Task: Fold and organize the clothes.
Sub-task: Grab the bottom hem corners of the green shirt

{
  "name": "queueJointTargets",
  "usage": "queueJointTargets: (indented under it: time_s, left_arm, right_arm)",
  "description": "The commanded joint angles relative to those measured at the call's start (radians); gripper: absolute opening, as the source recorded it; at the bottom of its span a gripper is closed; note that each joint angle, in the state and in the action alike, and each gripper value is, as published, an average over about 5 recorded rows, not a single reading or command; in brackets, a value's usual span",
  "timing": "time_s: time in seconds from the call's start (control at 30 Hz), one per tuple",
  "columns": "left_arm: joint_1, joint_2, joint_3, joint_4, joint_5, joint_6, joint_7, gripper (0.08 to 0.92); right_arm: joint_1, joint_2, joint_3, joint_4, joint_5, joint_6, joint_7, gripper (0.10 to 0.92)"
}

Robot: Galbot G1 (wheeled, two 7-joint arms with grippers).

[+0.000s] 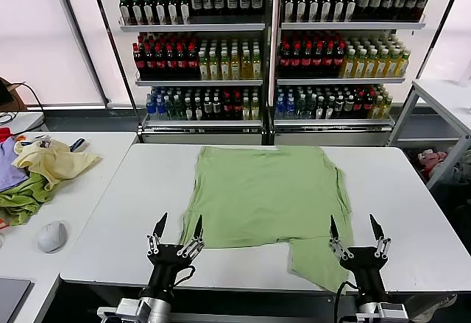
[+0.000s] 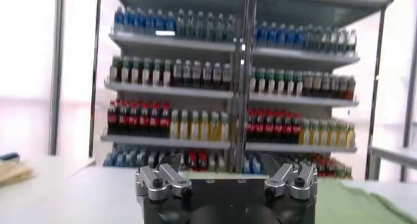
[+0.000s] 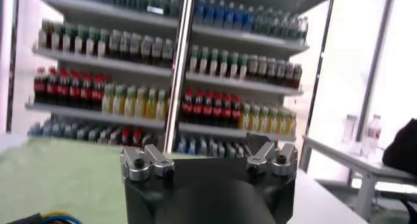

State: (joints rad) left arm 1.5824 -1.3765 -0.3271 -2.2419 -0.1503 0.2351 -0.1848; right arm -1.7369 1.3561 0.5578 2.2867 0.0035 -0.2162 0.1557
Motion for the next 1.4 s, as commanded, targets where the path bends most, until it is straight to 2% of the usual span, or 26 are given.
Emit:
queueJointTargets:
  time_s: [0.03, 0.4, 0.7, 1.07, 1.2, 1.4]
  left_arm:
    - [-0.055, 0.024, -0.013, 0.021, -0.051, 0.186, -0.031, 0.823]
    - [-0.145, 0.035, 0.027, 0.104, -0.054, 0.338, -0.097, 0.823]
    - [-0.197, 0.031, 0.063, 0.193, 0.004, 0.348, -0.151, 0.823]
    - [-0.207, 0.029, 0.076, 0.237, -0.010, 0.350, -0.171, 0.822]
    - [-0.202, 0.029, 0.081, 0.240, -0.047, 0.350, -0.172, 0.779]
    - [-0.198, 0.029, 0.090, 0.244, -0.098, 0.351, -0.171, 0.614]
  right_arm:
    - [0.006, 0.001, 0.010, 0.008, 0.007, -0.099, -0.002, 0.823]
    - [-0.047, -0.004, -0.003, -0.009, -0.009, -0.156, 0.015, 0.823]
    - [-0.054, 0.010, -0.022, -0.077, -0.018, -0.175, 0.031, 0.823]
    - [-0.034, 0.023, -0.062, -0.133, -0.012, -0.195, 0.038, 0.823]
    - [-0.030, 0.025, -0.069, -0.147, 0.010, -0.203, 0.037, 0.765]
    - [-0.030, 0.025, -0.072, -0.160, 0.049, -0.205, 0.036, 0.596]
